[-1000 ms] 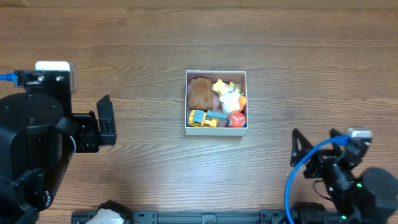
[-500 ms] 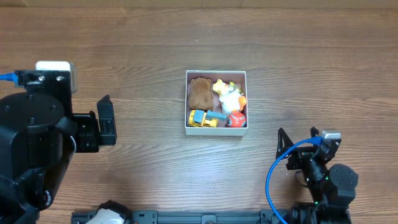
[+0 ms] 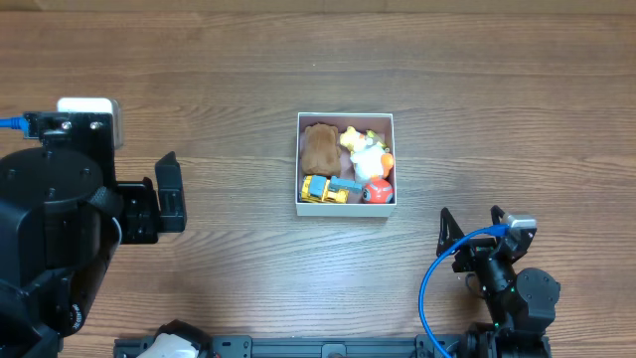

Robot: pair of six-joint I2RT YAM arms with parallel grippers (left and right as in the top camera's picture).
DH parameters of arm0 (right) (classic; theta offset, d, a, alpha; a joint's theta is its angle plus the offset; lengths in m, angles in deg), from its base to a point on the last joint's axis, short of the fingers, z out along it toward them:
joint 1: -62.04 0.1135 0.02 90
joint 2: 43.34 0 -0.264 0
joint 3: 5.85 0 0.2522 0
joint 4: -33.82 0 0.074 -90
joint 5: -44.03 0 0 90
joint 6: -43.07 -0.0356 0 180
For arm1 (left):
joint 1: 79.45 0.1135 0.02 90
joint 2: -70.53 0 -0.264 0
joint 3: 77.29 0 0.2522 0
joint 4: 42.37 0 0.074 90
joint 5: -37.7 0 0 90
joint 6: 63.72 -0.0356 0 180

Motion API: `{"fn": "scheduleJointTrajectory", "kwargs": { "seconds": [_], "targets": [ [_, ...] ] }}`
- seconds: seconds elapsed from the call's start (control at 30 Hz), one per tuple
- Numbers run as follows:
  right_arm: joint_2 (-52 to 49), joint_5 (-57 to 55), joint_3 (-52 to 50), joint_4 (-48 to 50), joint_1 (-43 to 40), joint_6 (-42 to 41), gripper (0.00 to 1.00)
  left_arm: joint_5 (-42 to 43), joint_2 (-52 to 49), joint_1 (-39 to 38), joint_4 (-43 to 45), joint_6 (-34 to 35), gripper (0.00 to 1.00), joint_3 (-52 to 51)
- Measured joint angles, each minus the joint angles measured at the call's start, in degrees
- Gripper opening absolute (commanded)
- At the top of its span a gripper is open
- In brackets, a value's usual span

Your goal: Pack container

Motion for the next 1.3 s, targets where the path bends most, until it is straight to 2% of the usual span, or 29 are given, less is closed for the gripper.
{"fn": "scheduleJointTrajectory", "kwargs": {
  "seconds": [0.73,0.87,0.93,1.0,1.1,1.17,1.23,1.3],
  "targets": [
    [0.0,0.0,0.0,0.0,0.0,0.0,1.00,0.0,-0.1,0.1,0.0,0.0,1.00,0.0],
    [0.0,0.0,0.0,0.0,0.0,0.0,1.00,0.0,-0.1,4.8,0.2,0.0,1.00,-0.7],
    [0.0,0.0,0.0,0.0,0.0,0.0,1.00,0.1,0.7,10.7,1.4,0.0,1.00,-2.8],
    [0.0,0.0,0.0,0.0,0.0,0.0,1.00,0.5,2.3,16.2,5.0,0.0,1.00,-6.1],
    [0.0,0.0,-0.1,0.2,0.0,0.0,1.00,2.8,7.5,23.3,16.1,0.0,1.00,-16.1],
    [0.0,0.0,-0.1,0.3,0.0,0.0,1.00,4.2,11.0,24.8,23.2,0.0,1.00,-22.4],
    [0.0,0.0,-0.1,0.3,0.0,0.0,1.00,6.6,17.7,25.6,33.8,0.0,1.00,-34.2],
    [0.0,0.0,-0.1,0.4,0.0,0.0,1.00,8.9,24.3,25.8,48.6,0.0,1.00,-46.8]
  ]
}}
